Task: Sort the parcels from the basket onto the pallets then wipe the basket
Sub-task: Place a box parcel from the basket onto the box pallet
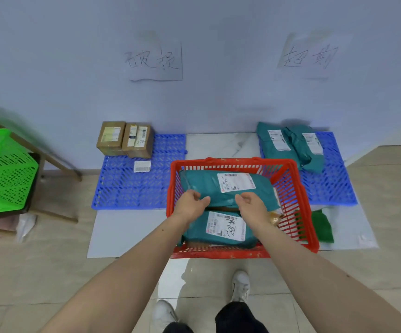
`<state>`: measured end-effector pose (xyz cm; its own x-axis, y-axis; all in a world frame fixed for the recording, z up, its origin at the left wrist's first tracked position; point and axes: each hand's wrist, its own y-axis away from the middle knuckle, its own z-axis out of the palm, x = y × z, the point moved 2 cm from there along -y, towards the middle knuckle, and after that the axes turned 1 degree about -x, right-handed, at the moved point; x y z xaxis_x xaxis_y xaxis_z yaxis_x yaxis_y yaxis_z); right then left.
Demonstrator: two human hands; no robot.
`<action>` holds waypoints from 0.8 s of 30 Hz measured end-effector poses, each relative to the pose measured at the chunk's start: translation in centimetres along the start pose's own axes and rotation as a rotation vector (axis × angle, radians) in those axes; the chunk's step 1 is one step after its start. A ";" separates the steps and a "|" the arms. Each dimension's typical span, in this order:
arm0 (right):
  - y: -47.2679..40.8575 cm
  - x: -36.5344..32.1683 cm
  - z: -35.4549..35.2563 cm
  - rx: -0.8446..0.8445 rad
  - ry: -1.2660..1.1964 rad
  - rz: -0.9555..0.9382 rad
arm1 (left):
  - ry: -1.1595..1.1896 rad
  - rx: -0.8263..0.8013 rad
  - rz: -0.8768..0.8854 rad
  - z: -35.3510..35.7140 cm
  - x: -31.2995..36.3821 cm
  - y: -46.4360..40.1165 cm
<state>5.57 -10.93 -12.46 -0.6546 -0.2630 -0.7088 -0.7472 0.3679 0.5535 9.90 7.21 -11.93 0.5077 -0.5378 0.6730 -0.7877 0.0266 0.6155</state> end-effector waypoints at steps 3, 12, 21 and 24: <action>-3.0 1.4 -3.5 -0.065 0.096 0.014 | 0.076 0.015 -0.081 3.7 1.5 -1.2; -11.0 4.2 -7.5 -0.167 0.311 0.063 | 0.382 0.151 -0.382 11.4 2.0 -2.9; -15.4 5.8 -6.4 -0.202 0.340 0.159 | 0.689 0.158 -0.547 14.8 1.4 -6.1; -16.1 6.4 -6.0 -0.203 0.342 0.185 | 0.757 0.178 -0.547 15.2 1.4 -7.2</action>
<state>12.76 -23.89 -23.29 -0.7543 -0.5019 -0.4233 -0.5992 0.2626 0.7563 10.98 -6.59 -21.66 0.8642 0.2528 0.4351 -0.3834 -0.2291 0.8947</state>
